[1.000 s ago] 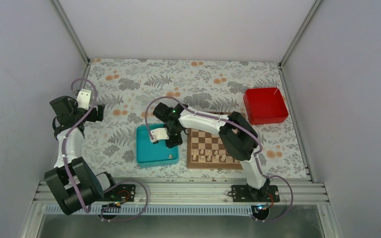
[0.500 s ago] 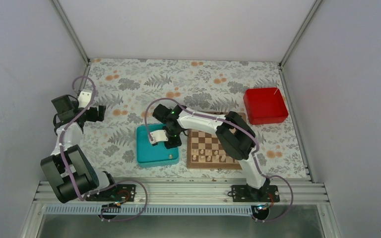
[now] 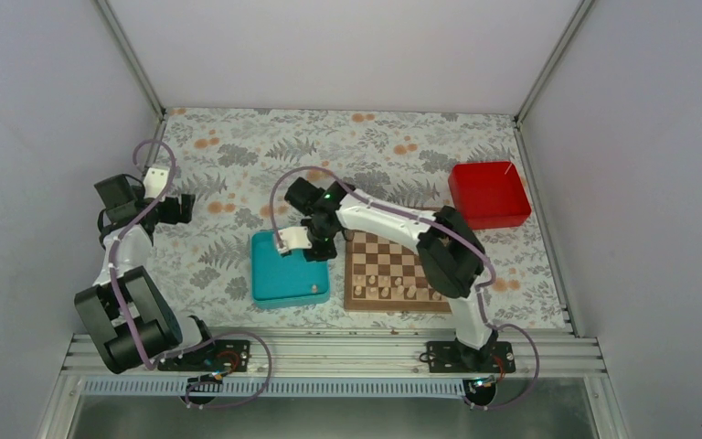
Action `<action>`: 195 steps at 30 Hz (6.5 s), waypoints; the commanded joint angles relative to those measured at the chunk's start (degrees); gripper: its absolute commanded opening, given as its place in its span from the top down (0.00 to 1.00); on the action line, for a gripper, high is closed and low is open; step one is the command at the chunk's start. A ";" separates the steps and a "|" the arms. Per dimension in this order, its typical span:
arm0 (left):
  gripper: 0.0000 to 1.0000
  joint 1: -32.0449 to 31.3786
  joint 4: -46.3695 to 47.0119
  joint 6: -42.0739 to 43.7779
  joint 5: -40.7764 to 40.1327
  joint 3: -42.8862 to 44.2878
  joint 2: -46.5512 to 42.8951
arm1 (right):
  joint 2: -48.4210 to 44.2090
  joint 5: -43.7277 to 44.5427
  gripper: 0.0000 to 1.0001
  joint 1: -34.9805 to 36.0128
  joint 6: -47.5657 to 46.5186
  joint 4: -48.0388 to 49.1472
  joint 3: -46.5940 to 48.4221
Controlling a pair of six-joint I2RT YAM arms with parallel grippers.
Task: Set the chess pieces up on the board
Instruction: Pick up the chess piece from the storage box, then place the chess piece on the chessboard, then adjust the storage box at the center of the board, then pick up the chess piece from the storage box.
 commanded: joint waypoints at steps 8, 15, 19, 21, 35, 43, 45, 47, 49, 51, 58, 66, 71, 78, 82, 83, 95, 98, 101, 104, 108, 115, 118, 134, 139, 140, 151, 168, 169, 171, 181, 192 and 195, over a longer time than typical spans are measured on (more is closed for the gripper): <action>0.00 0.26 -0.28 0.32 1.69 0.81 -4.11 | -24.40 0.71 0.91 -16.08 3.01 1.36 -14.82; 0.00 -0.12 -0.25 0.40 1.48 0.77 -5.36 | -41.35 -1.26 0.91 -28.03 1.41 2.82 -35.20; 0.00 -0.62 -0.19 0.45 1.31 0.87 -5.46 | -47.94 -2.01 0.90 -29.31 0.79 2.54 -43.33; 0.00 -0.93 -0.02 0.49 0.91 0.79 -5.30 | -49.47 -2.59 0.90 -29.43 0.51 3.26 -46.38; 0.00 -1.40 0.33 1.01 -1.20 -1.04 -9.36 | -46.94 -4.27 0.89 -29.40 -2.35 6.89 -53.52; 0.00 -1.41 0.25 1.17 -0.76 -0.80 -8.23 | -46.30 -3.15 0.89 -29.41 -2.35 7.17 -53.05; 0.00 -1.41 0.16 1.20 -0.52 -0.78 -8.19 | -45.51 -2.74 0.89 -29.40 -2.27 7.28 -52.89; 0.00 -1.40 0.16 1.20 -0.32 -0.78 -8.14 | -44.68 -2.19 0.89 -29.45 -2.19 7.68 -52.97; 0.00 -1.41 0.24 1.20 -0.14 -0.78 -7.98 | -44.00 -1.92 0.89 -29.49 -2.10 7.93 -52.81; 0.00 -1.46 0.25 1.21 0.03 -0.69 -7.80 | -43.51 -1.93 0.89 -29.54 -2.01 8.03 -52.45; 0.00 -1.42 0.42 1.34 0.31 -0.80 -7.18 | -42.29 -1.35 0.83 -29.49 -1.87 7.64 -51.23; 0.00 -1.40 -0.10 1.23 1.33 -0.58 -7.81 | -45.18 -0.17 0.66 -29.49 -1.63 -1.54 -40.30; 0.00 -2.99 -0.94 2.56 1.91 0.26 -6.79 | -45.81 -0.04 0.59 -27.21 -0.25 -7.05 -30.20; 0.00 -15.12 -5.31 6.28 -9.76 7.60 -1.96 | -40.19 1.52 0.65 -9.23 6.46 -10.72 -22.19; 0.09 -18.84 -8.35 10.11 -13.43 13.16 4.70 | -32.93 -0.80 0.89 0.25 7.83 -11.45 -20.24; 0.16 -19.89 -8.93 10.91 -15.11 14.17 6.17 | -31.01 -1.04 0.92 2.30 8.02 -11.51 -20.09; 0.98 -24.75 -10.80 13.69 -15.15 18.57 19.03 | -16.80 -0.31 0.96 10.48 8.60 -4.28 -17.71; 0.98 -24.69 -11.22 13.10 -13.07 19.24 20.86 | -13.18 0.77 0.96 10.50 9.50 -3.20 -15.42; 0.98 -25.13 -11.91 12.97 -11.47 19.61 22.26 | -10.48 0.40 0.96 10.50 9.79 -2.32 -13.76; 0.98 -25.96 -12.00 13.48 -10.39 18.69 22.40 | -8.59 0.26 0.96 10.50 9.98 -1.69 -12.83; 0.98 -26.99 -12.41 14.59 -9.24 16.94 22.40 | -6.19 2.97 0.96 10.26 11.26 0.39 -11.64; 0.98 -27.61 -12.56 15.84 -7.23 13.53 22.20 | -3.26 10.82 0.96 8.78 12.62 3.10 -7.96; 0.98 -27.85 -12.43 16.14 -7.15 11.64 22.03 | -1.67 15.36 0.96 7.46 13.34 4.67 -6.77; 0.98 -28.81 -16.95 17.86 -2.53 2.17 12.08 | 1.66 27.43 0.96 1.29 9.77 21.32 -4.35; 0.98 -31.19 -21.54 18.00 0.01 -0.77 7.04 | 0.76 24.39 0.96 -0.47 7.57 25.67 -3.67; 0.98 -32.15 -22.57 18.00 0.04 -1.36 6.56 | 0.65 23.84 0.96 -0.70 7.51 26.60 -3.28; 0.83 -33.62 -26.81 18.62 -14.84 -4.43 -4.16 | -2.65 22.87 0.83 -1.49 7.87 23.95 4.14; 0.00 -17.70 -24.17 17.57 -22.47 8.45 -4.88 | 7.70 9.02 0.51 -5.20 10.20 11.65 18.71; 0.00 -17.52 -23.02 16.41 -23.27 8.51 -4.40 | 8.16 7.72 0.49 -5.48 9.90 11.17 19.16; 0.00 -17.36 -20.70 14.50 -25.36 8.52 -3.39 | 9.10 6.34 0.45 -5.88 9.33 10.55 19.63; 0.00 -13.24 -12.35 8.15 -28.20 8.81 -0.37 | 13.62 5.98 0.33 -6.53 7.75 11.42 20.22; 0.00 -9.44 -10.88 8.67 -25.25 6.31 0.84 | 19.53 8.52 0.31 -7.03 7.32 12.90 23.53; 0.00 -8.48 -10.44 9.04 -24.64 5.60 1.11 | 20.72 10.09 0.31 -7.05 7.35 13.20 24.51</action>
